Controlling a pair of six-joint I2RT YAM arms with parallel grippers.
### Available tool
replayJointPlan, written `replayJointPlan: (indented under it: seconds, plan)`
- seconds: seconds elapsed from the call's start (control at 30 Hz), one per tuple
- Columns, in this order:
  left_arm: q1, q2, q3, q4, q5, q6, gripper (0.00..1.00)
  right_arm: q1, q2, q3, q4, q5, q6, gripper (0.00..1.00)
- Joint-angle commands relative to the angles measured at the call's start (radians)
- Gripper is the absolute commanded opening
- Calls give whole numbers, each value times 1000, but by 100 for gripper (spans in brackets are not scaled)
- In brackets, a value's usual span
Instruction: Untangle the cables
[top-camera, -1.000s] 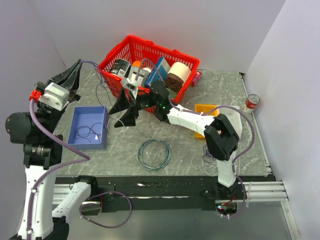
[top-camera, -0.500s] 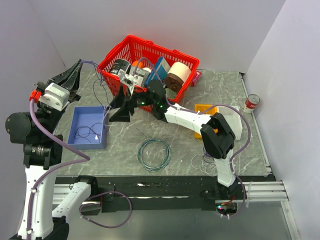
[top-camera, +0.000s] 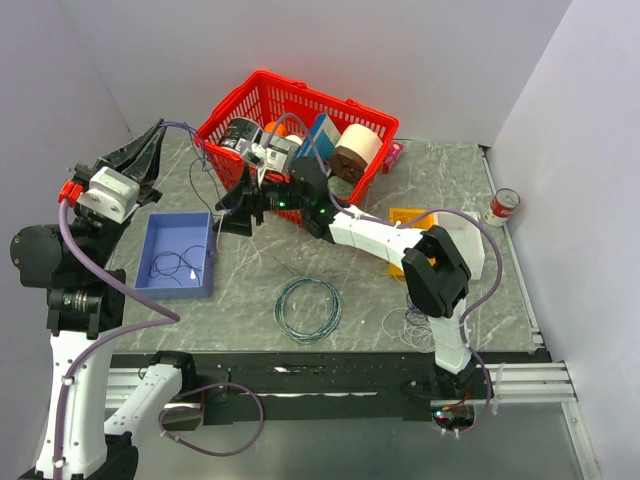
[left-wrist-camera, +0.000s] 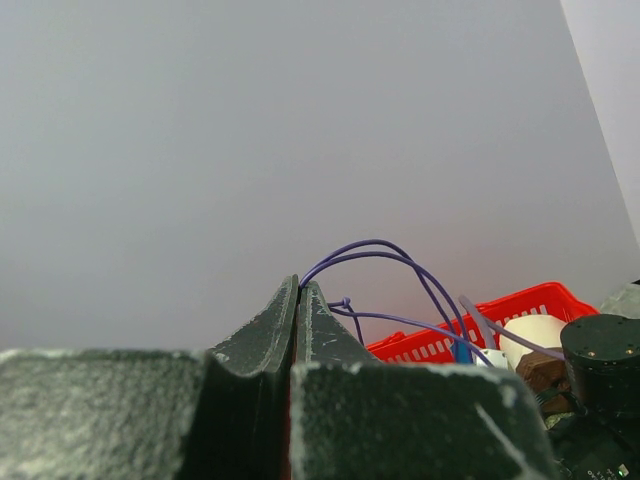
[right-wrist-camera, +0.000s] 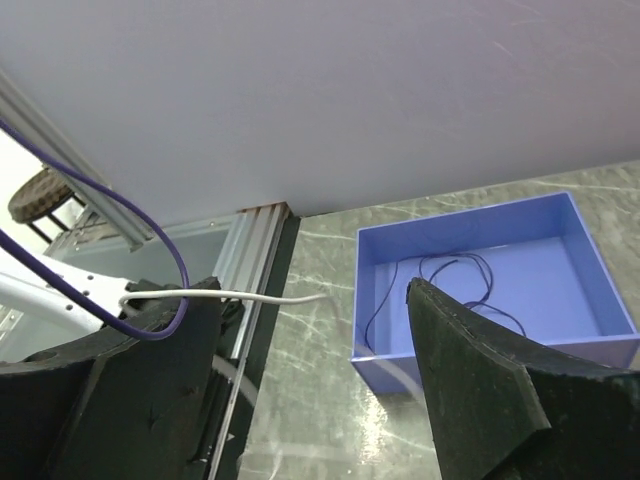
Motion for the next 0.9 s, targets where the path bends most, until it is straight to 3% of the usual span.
replayJointPlan:
  seconds: [0.0, 0.2, 0.33, 0.43, 0.6, 0.87]
  plan:
    - [-3, 6, 23, 44, 11, -21, 1, 6, 4, 50, 3, 41, -28, 79]
    - [-3, 6, 21, 55, 16, -28, 1, 14, 32, 77, -4, 39, -11, 69]
    - [-3, 6, 21, 70, 7, -45, 1, 19, 46, 81, 8, 38, 5, 41]
    - [-3, 3, 17, 62, 11, -77, 1, 17, 67, 112, 17, 33, 28, 26]
    - [-3, 1, 10, 44, 0, -90, 1, 19, 69, 116, 12, 61, 18, 41]
    - [-3, 1, 10, 35, -7, -67, 1, 13, 17, 10, 37, -17, -52, 50]
